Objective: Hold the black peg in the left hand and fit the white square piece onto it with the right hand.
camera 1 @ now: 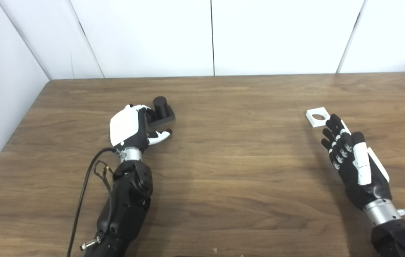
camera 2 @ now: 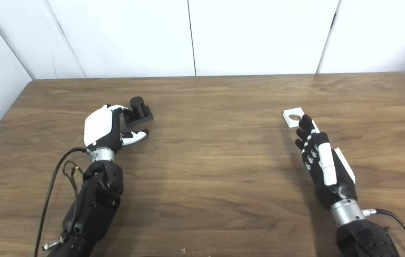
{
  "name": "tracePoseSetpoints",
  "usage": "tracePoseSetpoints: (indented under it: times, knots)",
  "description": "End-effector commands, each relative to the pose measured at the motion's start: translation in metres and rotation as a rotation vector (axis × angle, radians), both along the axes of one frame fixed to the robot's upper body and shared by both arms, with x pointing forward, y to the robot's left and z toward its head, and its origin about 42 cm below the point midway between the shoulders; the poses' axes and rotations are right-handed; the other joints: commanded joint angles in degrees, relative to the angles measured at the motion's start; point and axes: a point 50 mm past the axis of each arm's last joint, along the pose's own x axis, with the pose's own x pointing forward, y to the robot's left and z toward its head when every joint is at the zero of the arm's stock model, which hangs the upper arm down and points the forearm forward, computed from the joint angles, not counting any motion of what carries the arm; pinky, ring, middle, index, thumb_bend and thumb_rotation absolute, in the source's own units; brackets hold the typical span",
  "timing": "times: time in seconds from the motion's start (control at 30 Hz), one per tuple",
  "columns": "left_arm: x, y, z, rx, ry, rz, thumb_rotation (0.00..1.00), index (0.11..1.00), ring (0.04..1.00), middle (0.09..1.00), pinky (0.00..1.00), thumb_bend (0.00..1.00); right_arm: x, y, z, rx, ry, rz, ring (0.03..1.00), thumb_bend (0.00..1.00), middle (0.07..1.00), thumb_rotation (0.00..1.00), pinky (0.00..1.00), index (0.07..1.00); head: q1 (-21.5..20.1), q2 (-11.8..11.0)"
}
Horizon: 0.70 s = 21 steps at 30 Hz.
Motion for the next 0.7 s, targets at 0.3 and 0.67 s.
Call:
tracePoseSetpoints:
  times: [0.3, 0.67]
  knots:
    - [0.000, -0.004, 0.041, 0.039, -0.140, -0.029, 0.43, 0.637, 0.926, 0.830, 0.75, 0.88, 0.010, 0.002, 0.016, -0.017, -0.090, 0.024, 1.000, 0.67, 1.000, 1.00, 1.00, 1.000, -0.02, 0.08]
    - [-0.005, -0.013, 0.071, 0.055, -0.200, -0.053, 0.45, 0.664, 0.916, 0.828, 0.74, 0.87, 0.011, 0.004, 0.013, -0.018, -0.077, 0.026, 1.000, 0.67, 1.000, 1.00, 1.00, 1.000, 0.58, -0.13]
